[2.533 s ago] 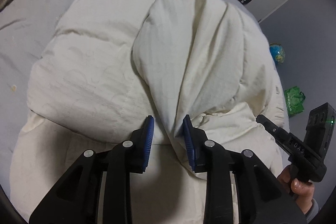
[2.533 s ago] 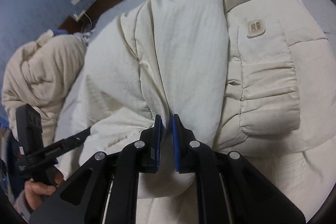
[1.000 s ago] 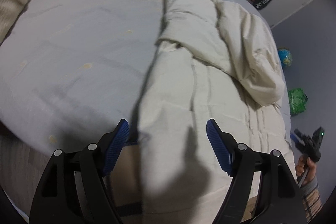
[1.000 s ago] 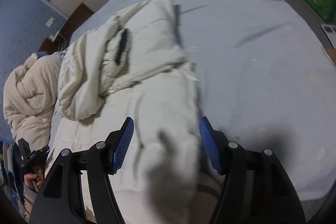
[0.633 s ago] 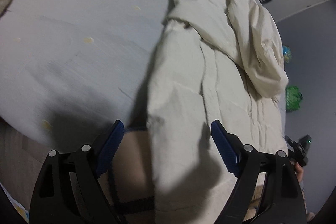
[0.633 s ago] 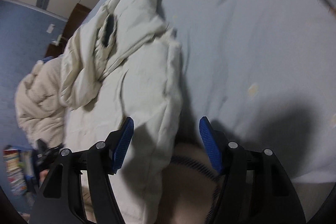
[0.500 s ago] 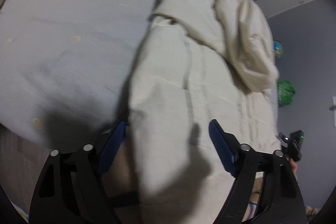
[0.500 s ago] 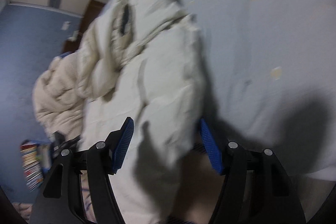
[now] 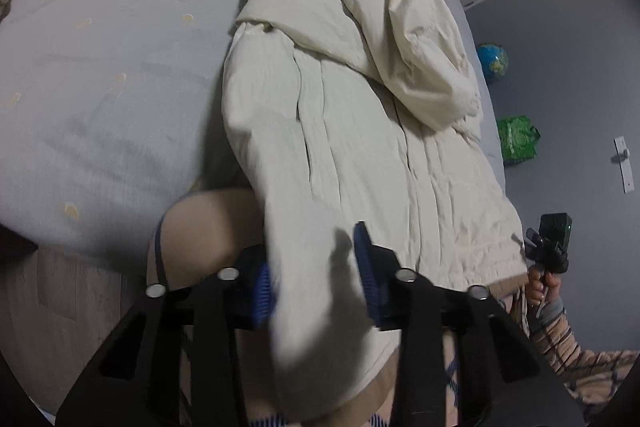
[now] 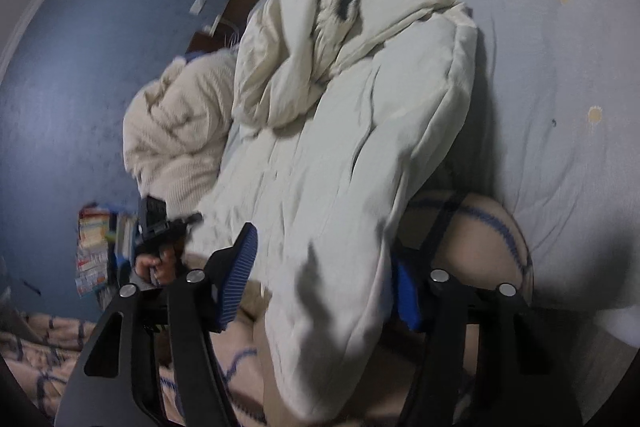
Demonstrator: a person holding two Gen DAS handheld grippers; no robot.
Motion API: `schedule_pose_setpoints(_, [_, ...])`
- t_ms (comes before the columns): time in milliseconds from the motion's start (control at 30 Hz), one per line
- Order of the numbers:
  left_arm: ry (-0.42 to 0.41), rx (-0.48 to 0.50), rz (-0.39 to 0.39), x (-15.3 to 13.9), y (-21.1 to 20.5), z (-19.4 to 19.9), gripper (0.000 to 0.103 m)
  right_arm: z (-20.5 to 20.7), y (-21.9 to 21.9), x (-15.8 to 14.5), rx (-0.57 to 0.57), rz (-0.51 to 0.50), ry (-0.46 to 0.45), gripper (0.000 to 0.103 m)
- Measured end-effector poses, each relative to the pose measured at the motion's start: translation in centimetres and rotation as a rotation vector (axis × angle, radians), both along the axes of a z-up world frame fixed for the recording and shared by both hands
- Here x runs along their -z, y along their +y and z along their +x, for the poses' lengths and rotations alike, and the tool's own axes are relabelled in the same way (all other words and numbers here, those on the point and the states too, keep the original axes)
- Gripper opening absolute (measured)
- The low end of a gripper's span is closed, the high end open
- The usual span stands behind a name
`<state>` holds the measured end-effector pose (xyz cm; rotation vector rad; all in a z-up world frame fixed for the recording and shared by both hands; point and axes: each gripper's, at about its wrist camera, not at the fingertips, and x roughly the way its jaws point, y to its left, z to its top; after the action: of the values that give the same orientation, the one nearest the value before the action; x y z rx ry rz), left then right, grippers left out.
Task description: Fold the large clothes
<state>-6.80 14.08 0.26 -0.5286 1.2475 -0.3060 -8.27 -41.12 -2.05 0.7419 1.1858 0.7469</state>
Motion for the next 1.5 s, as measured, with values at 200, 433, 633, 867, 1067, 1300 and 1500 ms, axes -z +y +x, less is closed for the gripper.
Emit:
schedule_pose_setpoints(200, [0.011, 0.022, 0.012, -0.1, -0.7, -2.2, 0.023, -2.4, 1.0, -0.6, -0.086, -0.058, -0.020, 0.031])
schedule_pose_setpoints(433, [-0.011, 0.014, -0.039, -0.4, -0.5, -3.3, 0.011, -2.9, 0.4, -1.4, -0.033, 0.004, -0.068, 0.016])
schedule_pose_setpoints(633, [-0.150, -0.030, -0.133, -3.6, 0.3, -1.5, 0.007, -0.3, 1.1, -4.7, 0.002, 0.091, -0.163, 0.014])
schedule_pose_setpoints(867, [-0.252, -0.070, -0.213, -7.4, 1.7, 2.1, 0.007, 5.0, -0.7, -8.8, 0.111, 0.199, -0.270, 0.014])
schedule_pose_setpoints(1067, [-0.305, -0.104, -0.262, -9.8, 2.9, 7.1, 0.007, 10.4, -2.2, -9.6, 0.254, 0.283, -0.287, 0.014])
schedule_pose_setpoints(1300, [-0.320, -0.126, -0.263, -10.7, 3.8, 13.5, 0.008, 17.2, -3.3, -7.9, 0.429, 0.348, -0.208, 0.014])
schedule_pose_setpoints(1500, [-0.274, -0.165, -0.284, -9.5, 4.4, 20.7, 0.008, 23.7, -2.7, -5.6, 0.533, 0.338, -0.103, 0.014])
